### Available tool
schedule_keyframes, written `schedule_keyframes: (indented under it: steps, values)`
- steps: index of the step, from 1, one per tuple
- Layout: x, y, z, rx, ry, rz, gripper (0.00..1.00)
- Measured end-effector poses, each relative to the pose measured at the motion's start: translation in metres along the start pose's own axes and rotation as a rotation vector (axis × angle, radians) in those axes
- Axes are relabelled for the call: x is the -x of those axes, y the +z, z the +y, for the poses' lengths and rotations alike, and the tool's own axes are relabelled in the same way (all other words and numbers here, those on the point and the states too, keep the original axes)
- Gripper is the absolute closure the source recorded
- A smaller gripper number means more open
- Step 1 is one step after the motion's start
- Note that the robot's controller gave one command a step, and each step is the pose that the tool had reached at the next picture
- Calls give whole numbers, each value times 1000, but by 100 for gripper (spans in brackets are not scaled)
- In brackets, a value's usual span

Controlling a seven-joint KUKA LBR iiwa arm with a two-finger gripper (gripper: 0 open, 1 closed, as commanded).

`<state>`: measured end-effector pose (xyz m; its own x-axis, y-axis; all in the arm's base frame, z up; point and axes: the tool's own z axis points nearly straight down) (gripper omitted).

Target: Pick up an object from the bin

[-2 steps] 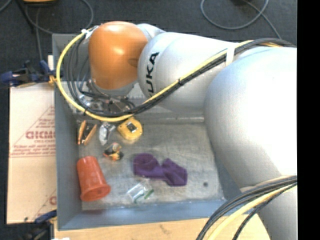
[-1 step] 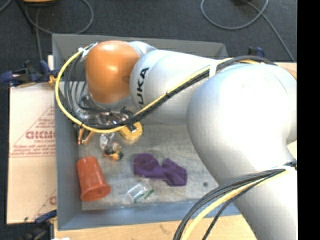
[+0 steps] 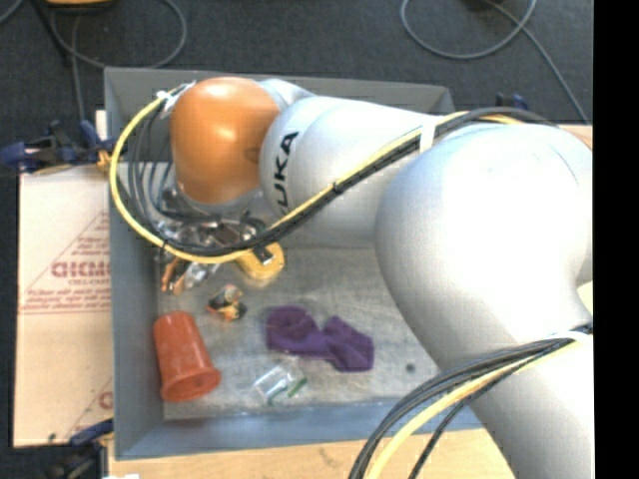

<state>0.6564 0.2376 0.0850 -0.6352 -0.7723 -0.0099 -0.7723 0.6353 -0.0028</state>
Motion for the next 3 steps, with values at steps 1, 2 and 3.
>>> schedule_keyframes:
  steps: [1,2,3]
  values:
    - [0,0,0,0,2,0,100]
    - [3,-56,-2,-2,6,0,100]
    - [0,-18,-1,5,10,7,100]
